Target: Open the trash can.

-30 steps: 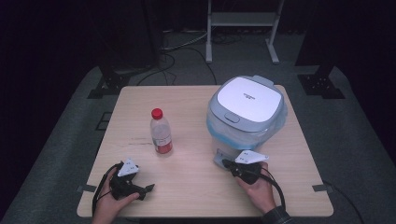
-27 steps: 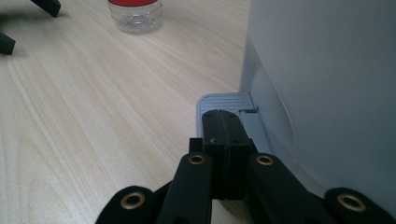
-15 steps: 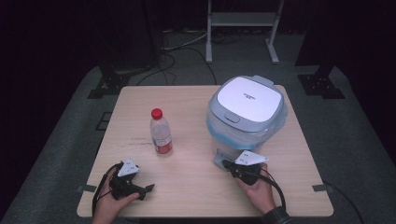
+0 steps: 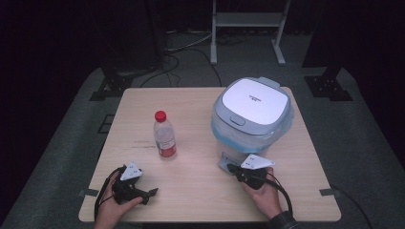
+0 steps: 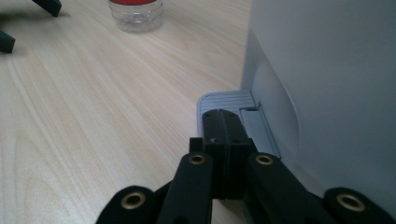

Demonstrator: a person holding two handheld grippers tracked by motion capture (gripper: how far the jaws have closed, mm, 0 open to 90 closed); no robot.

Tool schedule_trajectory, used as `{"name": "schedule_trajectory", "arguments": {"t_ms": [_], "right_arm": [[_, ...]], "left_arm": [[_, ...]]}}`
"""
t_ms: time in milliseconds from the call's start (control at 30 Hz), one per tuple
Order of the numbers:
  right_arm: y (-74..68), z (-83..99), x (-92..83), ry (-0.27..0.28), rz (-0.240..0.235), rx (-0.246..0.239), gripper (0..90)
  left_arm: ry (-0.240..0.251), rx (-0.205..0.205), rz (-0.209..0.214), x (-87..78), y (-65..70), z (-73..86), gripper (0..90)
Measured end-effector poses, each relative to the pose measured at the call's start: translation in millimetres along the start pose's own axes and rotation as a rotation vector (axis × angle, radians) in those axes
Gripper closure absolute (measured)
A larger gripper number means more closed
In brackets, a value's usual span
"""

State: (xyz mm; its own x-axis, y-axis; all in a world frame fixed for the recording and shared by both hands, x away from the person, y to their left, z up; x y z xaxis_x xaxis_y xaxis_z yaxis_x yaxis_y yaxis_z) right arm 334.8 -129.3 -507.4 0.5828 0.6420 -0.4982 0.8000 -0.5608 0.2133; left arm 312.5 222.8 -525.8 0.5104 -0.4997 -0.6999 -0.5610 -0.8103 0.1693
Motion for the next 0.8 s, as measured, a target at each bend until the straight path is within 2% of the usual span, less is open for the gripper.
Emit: {"name": "schedule_trajectory", "arguments": {"t_ms": [800], "right_arm": [[-1.4,2.8,2.8,-0.015,0.003,-0.004,89.9]], "left_arm": [[0.0,0.0,0.0,0.0,0.0,0.0,0.0]]}}
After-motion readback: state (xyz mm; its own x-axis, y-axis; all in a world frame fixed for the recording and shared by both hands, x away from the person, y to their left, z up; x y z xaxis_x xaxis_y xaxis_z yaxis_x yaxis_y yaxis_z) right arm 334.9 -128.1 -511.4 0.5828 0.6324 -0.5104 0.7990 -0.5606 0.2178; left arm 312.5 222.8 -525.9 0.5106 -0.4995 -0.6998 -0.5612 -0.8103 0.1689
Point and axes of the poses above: each handheld gripper's, and its own axes: x roughly forward along the jaws, z roughly out of its underside, y roughly to its right, the point moved 6 cm from there along x, roughly forward along the jaws, and after that the axes turned 15 degrees about -x, right-handed, at the moved point
